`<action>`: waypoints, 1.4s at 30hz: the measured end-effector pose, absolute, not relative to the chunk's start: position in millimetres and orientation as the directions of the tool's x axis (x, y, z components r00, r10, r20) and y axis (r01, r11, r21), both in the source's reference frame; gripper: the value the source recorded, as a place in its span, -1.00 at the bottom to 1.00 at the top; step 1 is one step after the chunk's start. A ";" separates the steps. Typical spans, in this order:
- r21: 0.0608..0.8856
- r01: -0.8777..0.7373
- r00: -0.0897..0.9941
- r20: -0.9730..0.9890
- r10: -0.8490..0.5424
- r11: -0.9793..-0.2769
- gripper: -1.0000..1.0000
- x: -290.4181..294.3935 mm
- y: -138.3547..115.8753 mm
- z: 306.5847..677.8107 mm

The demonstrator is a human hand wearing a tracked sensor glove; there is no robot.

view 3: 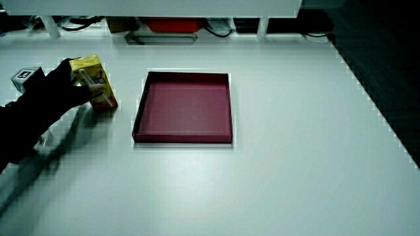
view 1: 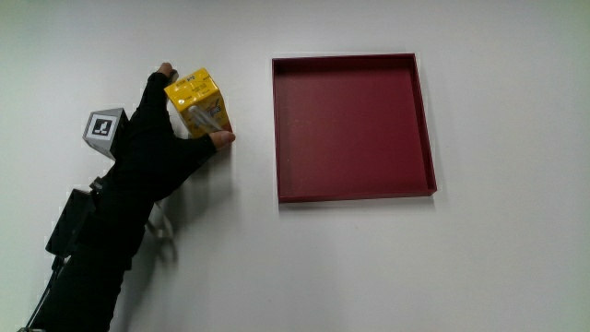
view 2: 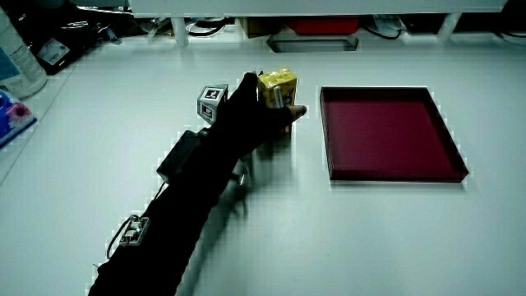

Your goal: Pick ice redtea

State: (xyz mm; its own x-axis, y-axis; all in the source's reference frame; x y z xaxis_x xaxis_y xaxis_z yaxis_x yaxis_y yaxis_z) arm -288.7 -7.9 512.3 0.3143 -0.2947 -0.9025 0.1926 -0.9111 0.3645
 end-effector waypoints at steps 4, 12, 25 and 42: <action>0.339 0.193 0.280 -0.918 -0.279 -0.921 0.00 -280.4 -21.9 517.9; 0.327 0.194 0.235 -0.931 -0.279 -0.925 0.00 -262.3 -40.9 516.5; 0.299 0.170 0.210 -0.942 -0.261 -0.939 0.00 -256.7 -50.1 514.4; 0.194 0.039 0.154 -0.970 -0.186 -0.980 0.60 -276.2 -42.2 511.8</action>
